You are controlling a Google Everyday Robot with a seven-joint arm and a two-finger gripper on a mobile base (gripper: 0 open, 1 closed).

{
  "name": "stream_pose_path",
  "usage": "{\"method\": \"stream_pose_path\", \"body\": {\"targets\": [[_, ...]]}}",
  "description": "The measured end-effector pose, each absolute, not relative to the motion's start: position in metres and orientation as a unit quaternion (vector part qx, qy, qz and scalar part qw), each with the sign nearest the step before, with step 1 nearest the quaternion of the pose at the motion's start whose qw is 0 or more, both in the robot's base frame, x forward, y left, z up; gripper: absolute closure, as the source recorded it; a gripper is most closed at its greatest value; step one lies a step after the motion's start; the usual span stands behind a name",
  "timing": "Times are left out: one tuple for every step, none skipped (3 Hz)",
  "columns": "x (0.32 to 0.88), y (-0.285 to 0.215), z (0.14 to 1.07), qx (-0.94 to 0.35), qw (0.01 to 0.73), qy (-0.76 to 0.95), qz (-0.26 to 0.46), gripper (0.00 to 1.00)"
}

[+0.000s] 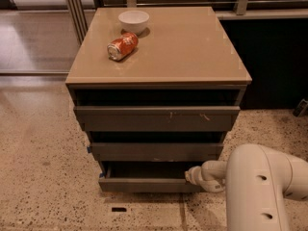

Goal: Open bottom drawer

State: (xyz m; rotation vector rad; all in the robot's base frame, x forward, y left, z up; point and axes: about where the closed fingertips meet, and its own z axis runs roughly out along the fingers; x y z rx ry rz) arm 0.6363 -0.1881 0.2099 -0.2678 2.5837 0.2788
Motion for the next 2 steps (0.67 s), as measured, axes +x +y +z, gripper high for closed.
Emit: {"method": "stream_pose_path", "body": {"targets": [[0.6254,-0.2209,0.2041,-0.077,0.241,0.963,0.094,1.0],[0.6254,-0.2209,0.204,-0.077,0.241,0.963,0.094,1.0]]}}
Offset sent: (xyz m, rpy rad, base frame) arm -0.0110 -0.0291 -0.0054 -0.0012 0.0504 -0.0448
